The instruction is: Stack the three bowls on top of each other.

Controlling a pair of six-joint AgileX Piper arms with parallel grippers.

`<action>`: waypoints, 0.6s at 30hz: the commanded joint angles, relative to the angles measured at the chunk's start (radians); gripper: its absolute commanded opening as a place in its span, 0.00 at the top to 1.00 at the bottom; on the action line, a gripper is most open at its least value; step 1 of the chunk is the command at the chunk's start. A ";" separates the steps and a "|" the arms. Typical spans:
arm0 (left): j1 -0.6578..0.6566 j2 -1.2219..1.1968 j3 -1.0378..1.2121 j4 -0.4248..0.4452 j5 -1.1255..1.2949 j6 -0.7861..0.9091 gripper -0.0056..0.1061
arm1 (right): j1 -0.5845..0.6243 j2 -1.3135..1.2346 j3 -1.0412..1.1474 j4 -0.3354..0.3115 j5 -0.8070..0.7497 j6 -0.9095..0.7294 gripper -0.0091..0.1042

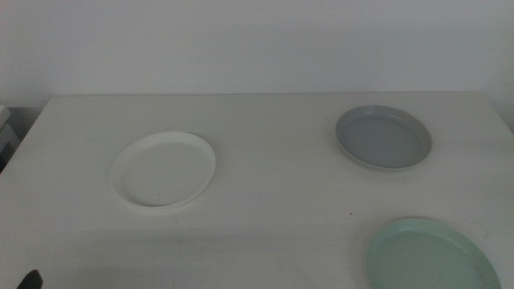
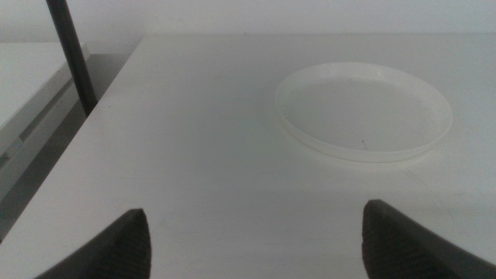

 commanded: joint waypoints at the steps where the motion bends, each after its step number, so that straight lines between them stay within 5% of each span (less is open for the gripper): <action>1: 0.002 -0.014 -0.003 0.000 -0.073 -0.011 0.01 | -0.007 0.102 -0.089 -0.005 0.027 -0.024 0.58; 18: 0.002 -0.014 -0.003 0.000 -0.073 -0.011 0.01 | -0.007 0.599 -0.161 0.126 0.064 -0.042 0.58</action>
